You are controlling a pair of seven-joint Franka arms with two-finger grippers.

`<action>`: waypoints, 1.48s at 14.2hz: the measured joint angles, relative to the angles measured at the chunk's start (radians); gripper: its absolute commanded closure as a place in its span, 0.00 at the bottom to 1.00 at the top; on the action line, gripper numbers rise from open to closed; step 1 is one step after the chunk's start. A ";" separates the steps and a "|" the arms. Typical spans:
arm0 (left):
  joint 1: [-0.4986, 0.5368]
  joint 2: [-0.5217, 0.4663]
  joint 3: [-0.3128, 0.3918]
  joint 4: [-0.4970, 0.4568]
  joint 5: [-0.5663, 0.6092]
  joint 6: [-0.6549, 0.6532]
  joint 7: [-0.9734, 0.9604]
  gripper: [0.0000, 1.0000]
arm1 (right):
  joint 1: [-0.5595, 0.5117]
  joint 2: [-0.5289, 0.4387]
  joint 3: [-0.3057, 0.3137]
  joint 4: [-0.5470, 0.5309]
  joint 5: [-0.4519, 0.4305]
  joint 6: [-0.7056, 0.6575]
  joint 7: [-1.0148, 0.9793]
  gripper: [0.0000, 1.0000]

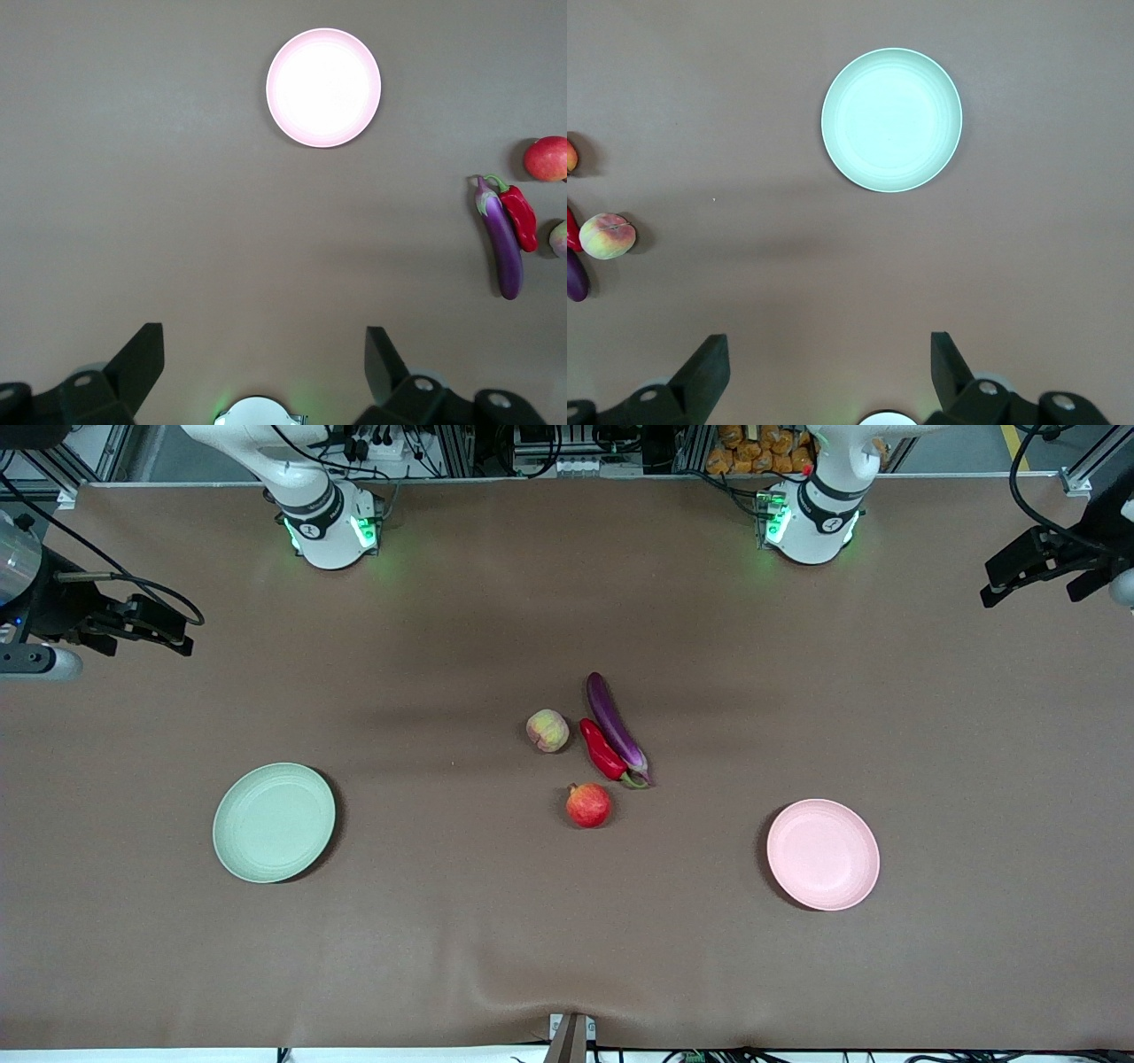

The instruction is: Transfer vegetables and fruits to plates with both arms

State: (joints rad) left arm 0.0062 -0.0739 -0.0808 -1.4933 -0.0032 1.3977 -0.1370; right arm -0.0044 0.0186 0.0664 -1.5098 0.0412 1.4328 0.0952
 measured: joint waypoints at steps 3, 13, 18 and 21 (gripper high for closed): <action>-0.006 0.037 -0.007 -0.005 -0.004 0.006 0.000 0.00 | 0.000 0.000 0.000 0.000 0.000 0.000 0.000 0.00; -0.257 0.250 -0.205 -0.384 -0.004 0.635 -0.825 0.00 | -0.002 0.002 -0.004 -0.001 -0.001 0.002 0.000 0.00; -0.497 0.449 -0.214 -0.410 0.192 0.846 -1.342 0.00 | -0.002 0.003 -0.006 -0.001 -0.001 0.002 0.000 0.00; -0.520 0.541 -0.213 -0.410 0.228 0.950 -1.389 0.00 | -0.002 0.003 -0.007 -0.001 -0.001 0.002 0.000 0.00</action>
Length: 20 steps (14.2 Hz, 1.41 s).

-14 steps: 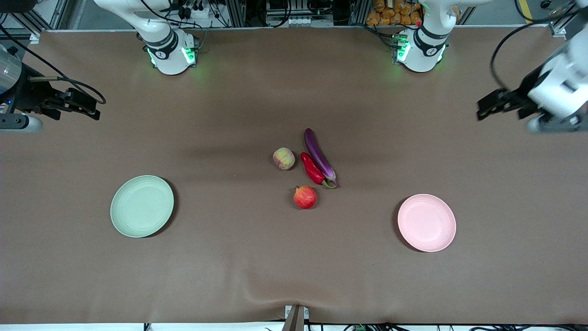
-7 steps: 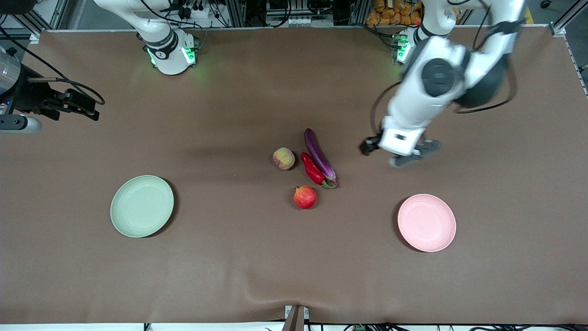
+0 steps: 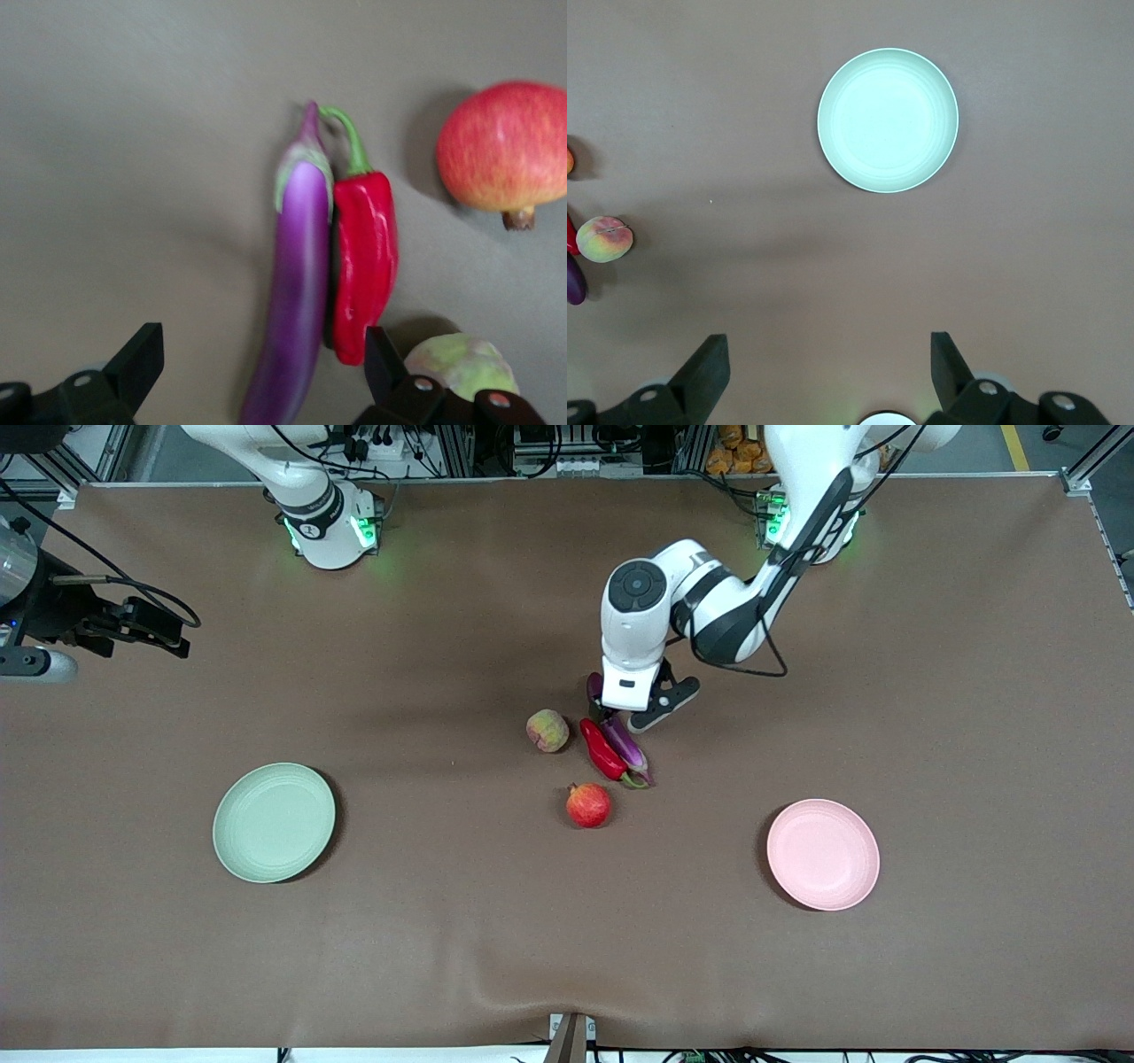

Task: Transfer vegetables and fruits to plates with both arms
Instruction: 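Reach the left gripper down and grasp the purple eggplant, then carry the eggplant to the pink plate while the right gripper grasps the peach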

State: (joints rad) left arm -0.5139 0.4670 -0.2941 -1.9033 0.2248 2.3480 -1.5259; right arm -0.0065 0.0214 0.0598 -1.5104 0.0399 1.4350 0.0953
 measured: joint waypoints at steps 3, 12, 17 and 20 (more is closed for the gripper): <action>-0.014 0.074 0.000 0.001 0.001 0.074 -0.008 0.00 | 0.000 0.001 0.000 0.000 0.000 0.000 0.000 0.00; -0.011 0.143 0.009 0.013 0.002 0.132 -0.008 1.00 | 0.097 0.106 0.016 -0.005 0.049 0.024 -0.001 0.00; 0.035 0.143 0.021 0.024 0.076 0.134 -0.006 1.00 | 0.108 0.245 0.014 -0.001 0.119 0.060 -0.003 0.00; 0.042 0.143 0.021 0.024 0.084 0.134 -0.005 1.00 | 0.178 0.322 0.017 0.000 0.189 0.122 -0.003 0.00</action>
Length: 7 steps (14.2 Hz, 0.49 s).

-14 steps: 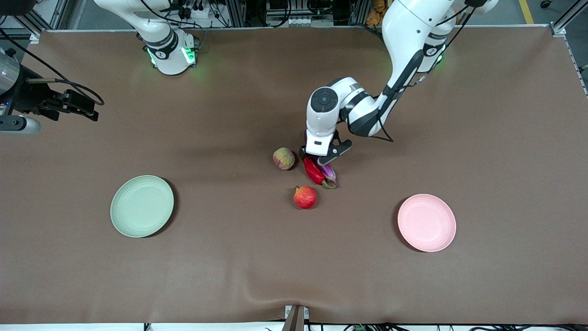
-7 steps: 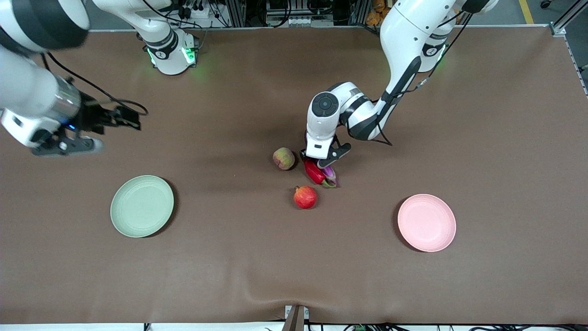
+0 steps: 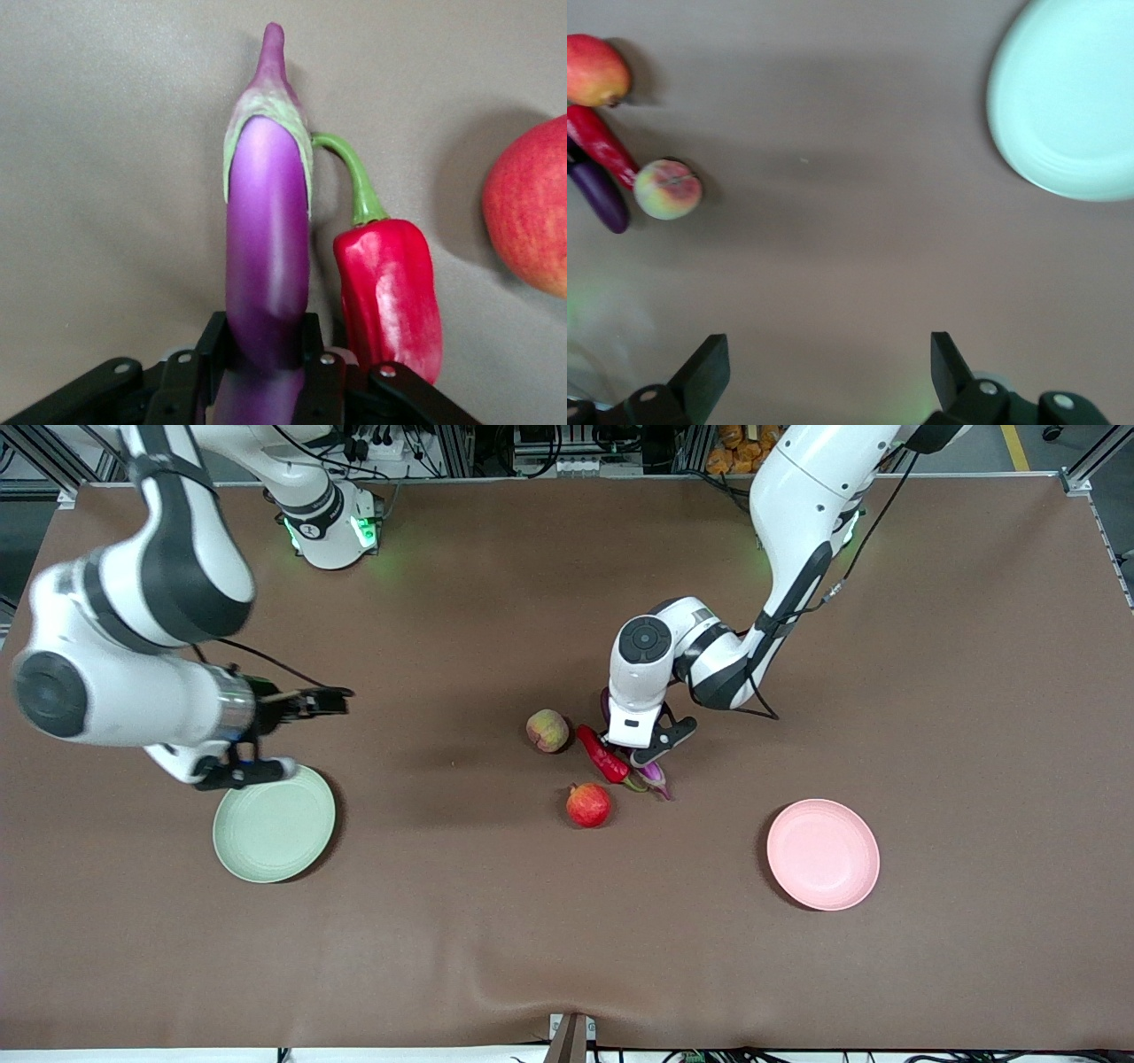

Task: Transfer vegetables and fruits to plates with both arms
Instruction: 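Carry the eggplant to the pink plate while the right gripper grasps the peach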

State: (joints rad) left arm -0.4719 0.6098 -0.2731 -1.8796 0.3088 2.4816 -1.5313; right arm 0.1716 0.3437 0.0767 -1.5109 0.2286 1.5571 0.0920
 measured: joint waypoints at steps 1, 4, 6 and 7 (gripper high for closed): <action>0.003 -0.003 0.000 0.002 0.002 -0.005 0.002 1.00 | 0.041 0.022 0.001 0.000 0.004 0.048 0.014 0.00; 0.037 -0.048 0.002 0.022 0.004 -0.081 0.053 1.00 | 0.138 0.077 0.002 0.000 0.012 0.182 0.149 0.00; 0.067 -0.107 0.002 0.027 0.004 -0.145 0.090 1.00 | 0.192 0.107 0.003 0.000 0.019 0.264 0.239 0.00; 0.086 -0.137 0.002 0.027 0.004 -0.171 0.118 1.00 | 0.222 0.123 0.003 0.000 0.020 0.303 0.282 0.00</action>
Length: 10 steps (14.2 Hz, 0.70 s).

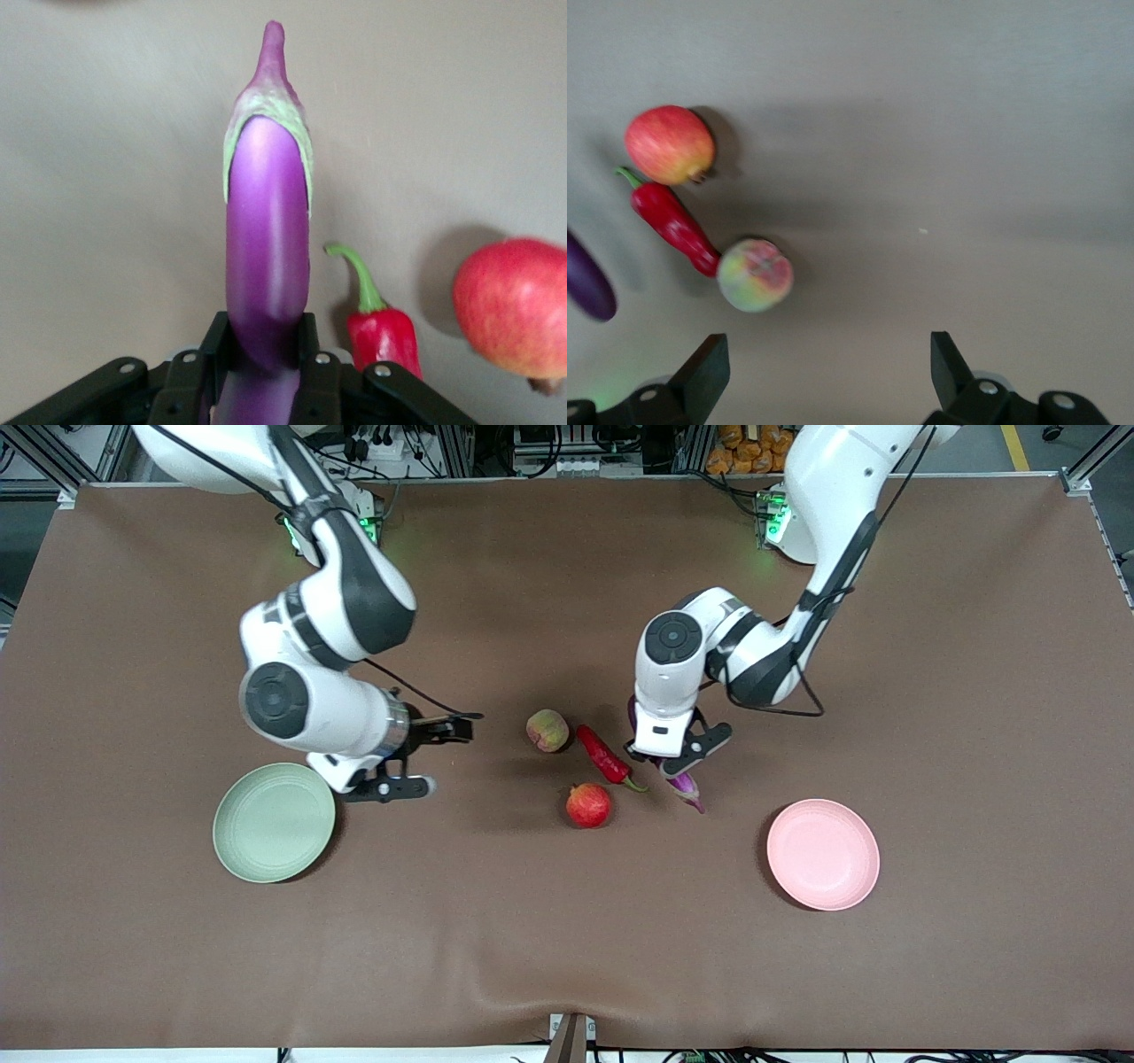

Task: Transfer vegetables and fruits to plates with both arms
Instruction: 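Carry the eggplant to the pink plate while the right gripper grasps the peach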

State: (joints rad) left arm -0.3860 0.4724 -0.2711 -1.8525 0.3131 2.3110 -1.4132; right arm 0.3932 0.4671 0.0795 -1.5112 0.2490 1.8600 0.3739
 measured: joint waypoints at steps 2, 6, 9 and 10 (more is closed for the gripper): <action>0.053 -0.043 0.002 0.000 0.000 -0.021 0.068 1.00 | 0.059 0.036 0.000 -0.001 0.000 0.079 0.072 0.00; 0.229 -0.056 0.006 0.028 0.001 -0.021 0.301 1.00 | 0.211 0.149 -0.001 -0.021 -0.005 0.284 0.114 0.00; 0.357 -0.023 0.008 0.077 0.001 -0.020 0.492 1.00 | 0.311 0.202 -0.005 -0.067 -0.028 0.404 0.123 0.00; 0.387 0.003 0.008 0.098 0.001 -0.019 0.531 1.00 | 0.332 0.206 -0.006 -0.077 -0.041 0.415 0.124 0.00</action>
State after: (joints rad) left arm 0.0007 0.4750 -0.2630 -1.7546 0.3138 2.2920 -0.8820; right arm 0.7250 0.6726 0.0735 -1.5885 0.2079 2.2748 0.4978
